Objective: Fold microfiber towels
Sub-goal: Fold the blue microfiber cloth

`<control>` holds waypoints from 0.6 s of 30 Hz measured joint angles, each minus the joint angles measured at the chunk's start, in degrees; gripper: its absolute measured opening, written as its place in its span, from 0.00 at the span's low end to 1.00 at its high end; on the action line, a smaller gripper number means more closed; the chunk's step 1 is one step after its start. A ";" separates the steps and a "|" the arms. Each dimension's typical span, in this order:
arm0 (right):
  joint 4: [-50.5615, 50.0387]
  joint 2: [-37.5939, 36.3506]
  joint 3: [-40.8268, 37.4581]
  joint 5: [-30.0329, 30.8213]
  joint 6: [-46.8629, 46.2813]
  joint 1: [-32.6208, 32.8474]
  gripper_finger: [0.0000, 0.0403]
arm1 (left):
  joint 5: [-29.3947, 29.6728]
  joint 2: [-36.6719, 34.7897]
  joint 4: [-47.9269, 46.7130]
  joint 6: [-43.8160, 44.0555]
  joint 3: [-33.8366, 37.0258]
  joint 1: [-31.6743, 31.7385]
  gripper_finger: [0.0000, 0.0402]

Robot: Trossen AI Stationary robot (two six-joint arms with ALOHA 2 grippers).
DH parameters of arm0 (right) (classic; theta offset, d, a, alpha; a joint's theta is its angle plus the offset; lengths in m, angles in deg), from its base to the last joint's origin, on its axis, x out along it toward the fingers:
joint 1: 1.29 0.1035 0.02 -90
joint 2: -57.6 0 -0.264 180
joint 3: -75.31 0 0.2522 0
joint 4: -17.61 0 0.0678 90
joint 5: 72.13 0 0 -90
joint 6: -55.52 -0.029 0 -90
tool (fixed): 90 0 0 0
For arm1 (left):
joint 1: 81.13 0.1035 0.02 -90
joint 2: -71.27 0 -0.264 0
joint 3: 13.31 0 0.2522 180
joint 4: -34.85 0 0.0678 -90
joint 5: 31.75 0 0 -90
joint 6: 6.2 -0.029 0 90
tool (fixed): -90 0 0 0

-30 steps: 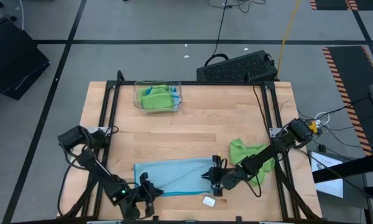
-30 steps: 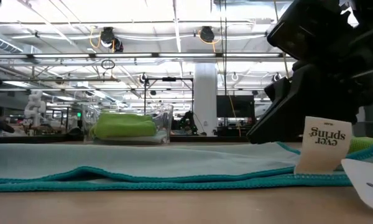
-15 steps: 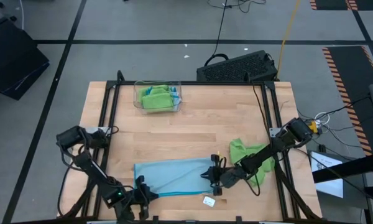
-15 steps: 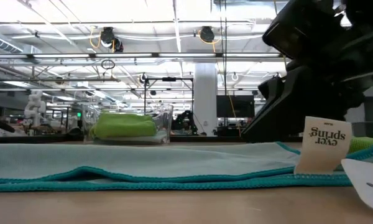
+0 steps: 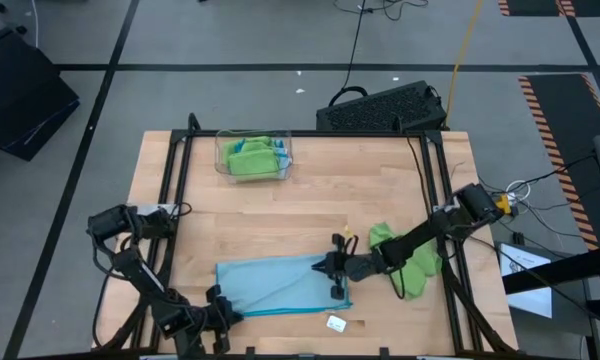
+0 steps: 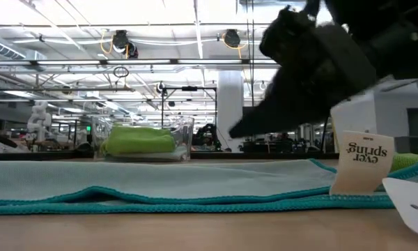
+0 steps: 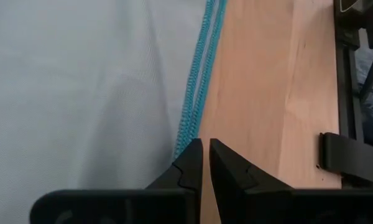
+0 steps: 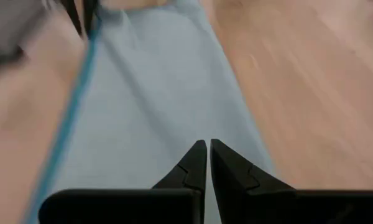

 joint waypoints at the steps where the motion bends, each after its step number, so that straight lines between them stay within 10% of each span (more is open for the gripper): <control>1: 1.87 0.32 0.06 -1.93 -1.04 -0.76 0.03 | 0.29 0.00 0.00 0.20 0.00 -0.12 0.08; 18: -5.88 6.89 5.96 -7.52 -0.38 -6.30 0.03 | 0.26 -0.04 0.29 1.68 2.33 0.47 0.08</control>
